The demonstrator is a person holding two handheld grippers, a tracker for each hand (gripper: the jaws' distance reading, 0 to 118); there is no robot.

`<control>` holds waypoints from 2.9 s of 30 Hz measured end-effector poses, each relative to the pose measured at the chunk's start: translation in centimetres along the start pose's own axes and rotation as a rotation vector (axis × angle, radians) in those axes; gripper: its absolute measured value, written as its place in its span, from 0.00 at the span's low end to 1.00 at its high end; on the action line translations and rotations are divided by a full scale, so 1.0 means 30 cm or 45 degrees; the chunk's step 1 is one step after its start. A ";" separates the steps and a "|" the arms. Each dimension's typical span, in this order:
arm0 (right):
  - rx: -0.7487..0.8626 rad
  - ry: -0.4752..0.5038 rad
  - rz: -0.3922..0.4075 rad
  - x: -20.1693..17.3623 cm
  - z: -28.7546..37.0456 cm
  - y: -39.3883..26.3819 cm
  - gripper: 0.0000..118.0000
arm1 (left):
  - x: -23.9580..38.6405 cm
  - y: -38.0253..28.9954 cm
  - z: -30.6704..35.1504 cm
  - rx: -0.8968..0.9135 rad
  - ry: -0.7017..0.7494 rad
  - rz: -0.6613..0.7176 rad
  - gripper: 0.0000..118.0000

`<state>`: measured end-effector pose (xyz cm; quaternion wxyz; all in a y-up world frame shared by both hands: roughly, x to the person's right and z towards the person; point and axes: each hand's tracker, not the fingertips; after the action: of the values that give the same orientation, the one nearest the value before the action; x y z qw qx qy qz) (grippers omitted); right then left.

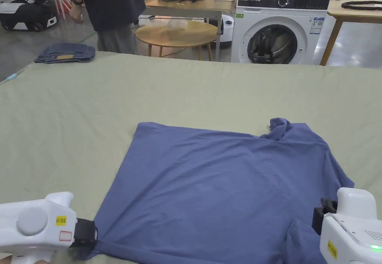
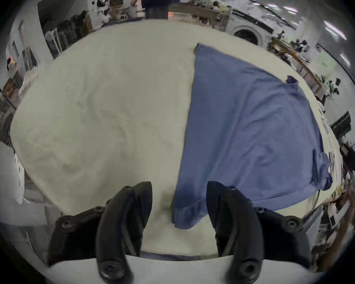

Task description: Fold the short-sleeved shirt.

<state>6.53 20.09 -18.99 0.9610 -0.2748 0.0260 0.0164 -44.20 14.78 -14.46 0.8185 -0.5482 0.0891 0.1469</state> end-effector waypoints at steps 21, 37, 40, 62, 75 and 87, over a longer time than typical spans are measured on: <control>-0.434 -0.094 0.076 0.293 0.035 -0.014 0.59 | 0.107 -0.083 0.011 0.024 0.129 -0.298 0.00; -0.644 0.035 -0.036 0.295 -0.056 -0.197 0.05 | 0.067 -0.081 0.019 0.071 0.068 -0.218 0.00; -0.586 0.047 -0.047 0.308 -0.020 -0.153 0.04 | 0.056 -0.063 0.057 0.126 0.029 -0.190 0.00; -0.426 0.025 -0.104 0.283 -0.389 0.365 0.04 | 0.205 0.595 -0.006 0.346 0.005 -0.253 0.00; -0.567 -0.032 -0.013 0.233 -0.689 0.324 0.07 | 0.259 0.687 -0.246 0.205 0.059 -0.256 0.00; -0.202 -0.020 -0.016 0.190 -0.568 0.369 0.57 | 0.348 0.588 -0.124 0.450 0.045 -0.317 0.32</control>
<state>11.03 20.57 -39.60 0.9365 -0.3501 0.0152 0.0146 -40.28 19.11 -34.47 0.9120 -0.4055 0.0594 0.0172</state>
